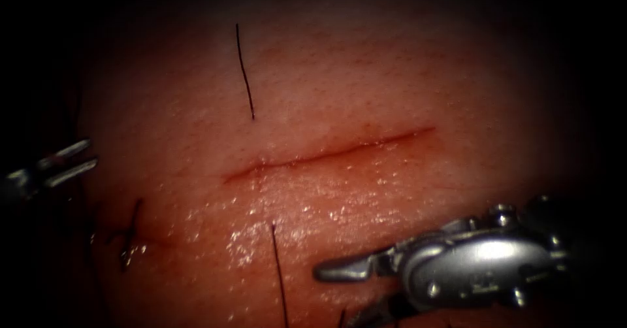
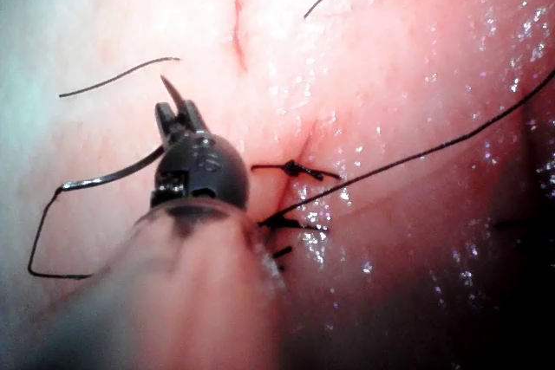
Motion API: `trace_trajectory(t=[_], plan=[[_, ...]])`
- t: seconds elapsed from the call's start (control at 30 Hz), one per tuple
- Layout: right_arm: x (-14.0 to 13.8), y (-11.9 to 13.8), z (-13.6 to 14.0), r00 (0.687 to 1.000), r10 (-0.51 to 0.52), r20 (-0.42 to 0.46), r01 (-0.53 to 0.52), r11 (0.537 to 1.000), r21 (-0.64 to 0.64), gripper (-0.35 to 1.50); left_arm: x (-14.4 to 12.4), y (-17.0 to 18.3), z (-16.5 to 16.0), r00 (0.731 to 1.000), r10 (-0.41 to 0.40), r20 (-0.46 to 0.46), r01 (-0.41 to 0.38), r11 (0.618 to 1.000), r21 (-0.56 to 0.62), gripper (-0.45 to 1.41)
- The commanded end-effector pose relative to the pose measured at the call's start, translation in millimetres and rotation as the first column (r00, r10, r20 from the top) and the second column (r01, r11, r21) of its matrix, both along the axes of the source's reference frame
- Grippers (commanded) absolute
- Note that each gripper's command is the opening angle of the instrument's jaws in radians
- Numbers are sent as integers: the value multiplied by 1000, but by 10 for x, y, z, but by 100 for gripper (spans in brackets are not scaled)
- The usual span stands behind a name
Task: Wound Closure
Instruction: Grasp suture with right hand near wound and pull away to lengthen working end of suture. Repeat until only a short tail remains.
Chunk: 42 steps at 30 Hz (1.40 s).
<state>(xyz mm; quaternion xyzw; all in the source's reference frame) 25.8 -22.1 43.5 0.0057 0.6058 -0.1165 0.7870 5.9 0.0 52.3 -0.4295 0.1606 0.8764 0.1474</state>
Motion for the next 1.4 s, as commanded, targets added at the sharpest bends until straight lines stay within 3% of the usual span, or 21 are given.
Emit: trace_trajectory(t=[0.03,0.27,0.43,0.47,0.5,0.6,0.93,1.17,1.33,1.37,1.4], plan=[[17,12,27,1000,12,8,-12,1000,-11,147,-5,3,6,1000,0,1,0,1000,-2,-45],[56,17,86,998,48,41,-46,998,-46,143,-5,3,5,1000,0,0,0,1000,-2,-45],[65,16,106,997,59,48,-57,998,-34,135,-5,3,5,1000,0,0,0,1000,-2,-45],[65,14,107,997,61,49,-59,998,-25,123,-5,3,5,1000,0,0,0,1000,-2,-45],[64,12,106,997,61,46,-60,998,-26,98,-5,3,5,1000,0,0,0,1000,-2,-45],[64,8,100,998,4,70,-3,1000,-10,-35,-5,3,5,1000,0,0,0,1000,-2,-45],[61,-11,76,998,-29,49,29,1000,-9,-35,-5,3,5,1000,0,1,0,1000,-2,-45],[49,-46,39,997,-68,19,69,998,-14,-35,-5,4,6,1000,2,-1,-2,1000,-1,-45],[41,-56,29,997,-79,10,80,997,-5,-35,-6,3,7,1000,3,1,-3,1000,-2,-45],[41,-56,28,997,-79,10,80,997,-4,-23,-7,3,7,1000,3,1,-3,1000,-3,-45],[41,-54,28,997,-77,14,77,997,9,22,-7,3,7,1000,5,0,-5,1000,-1,-45]])
